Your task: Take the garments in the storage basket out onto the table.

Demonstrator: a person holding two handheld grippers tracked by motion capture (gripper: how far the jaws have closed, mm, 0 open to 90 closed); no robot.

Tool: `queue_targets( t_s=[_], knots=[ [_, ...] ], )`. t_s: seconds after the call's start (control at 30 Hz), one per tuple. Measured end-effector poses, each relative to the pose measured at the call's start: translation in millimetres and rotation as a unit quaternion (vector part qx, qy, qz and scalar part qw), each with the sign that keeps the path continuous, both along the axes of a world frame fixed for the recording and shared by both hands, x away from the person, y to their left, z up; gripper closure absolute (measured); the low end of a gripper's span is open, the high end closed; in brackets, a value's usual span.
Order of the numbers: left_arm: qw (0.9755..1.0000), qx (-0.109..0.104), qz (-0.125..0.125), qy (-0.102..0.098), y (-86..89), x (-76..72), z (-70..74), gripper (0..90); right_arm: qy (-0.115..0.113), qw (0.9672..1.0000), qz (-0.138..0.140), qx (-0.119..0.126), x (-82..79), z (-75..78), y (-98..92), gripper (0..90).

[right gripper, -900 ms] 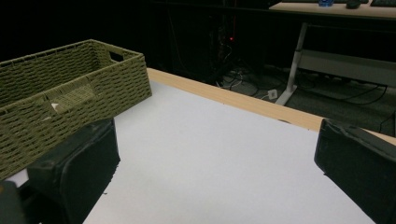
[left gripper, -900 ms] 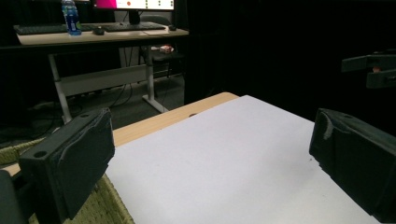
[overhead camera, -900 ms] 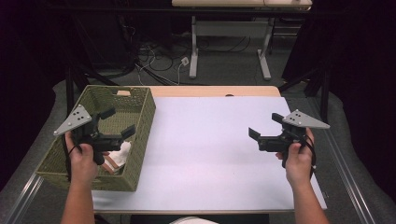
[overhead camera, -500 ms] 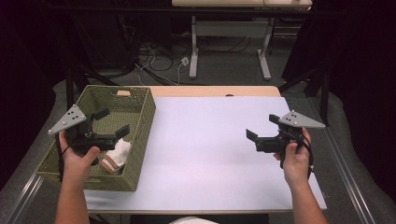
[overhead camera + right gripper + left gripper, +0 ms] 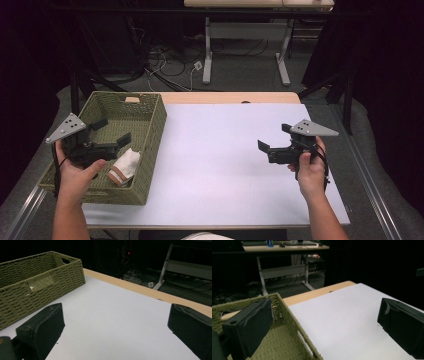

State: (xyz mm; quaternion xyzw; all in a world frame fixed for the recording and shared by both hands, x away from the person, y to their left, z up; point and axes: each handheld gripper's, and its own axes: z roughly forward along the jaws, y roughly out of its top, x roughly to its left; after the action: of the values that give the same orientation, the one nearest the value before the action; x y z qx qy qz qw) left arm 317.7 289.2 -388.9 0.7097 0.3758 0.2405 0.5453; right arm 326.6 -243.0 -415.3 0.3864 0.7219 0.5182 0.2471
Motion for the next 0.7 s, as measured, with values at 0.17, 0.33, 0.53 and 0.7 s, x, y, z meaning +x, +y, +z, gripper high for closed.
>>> queue_targets(
  t_s=[0.17,0.33,0.53,0.7],
  knots=[
    [0.9996,0.013,0.023,0.01,6.7,3.1,-4.2,0.1,0.005,1.0,0.004,-0.007,0.8,-3.4,5.3,0.8],
    [0.9994,0.008,0.029,0.018,9.8,5.3,-7.2,0.1,0.005,0.9999,0.01,-0.013,1.1,-4.1,7.2,0.9],
    [0.9987,0.021,0.043,0.021,12.7,7.0,-9.6,0.1,0.007,0.9998,0.012,-0.015,1.8,-6.1,9.3,1.6],
    [0.9972,0.035,0.052,0.041,11.3,11.7,-15.3,0.1,0.008,0.9997,0.014,-0.016,1.4,-6.2,11.0,1.9]
  ],
)
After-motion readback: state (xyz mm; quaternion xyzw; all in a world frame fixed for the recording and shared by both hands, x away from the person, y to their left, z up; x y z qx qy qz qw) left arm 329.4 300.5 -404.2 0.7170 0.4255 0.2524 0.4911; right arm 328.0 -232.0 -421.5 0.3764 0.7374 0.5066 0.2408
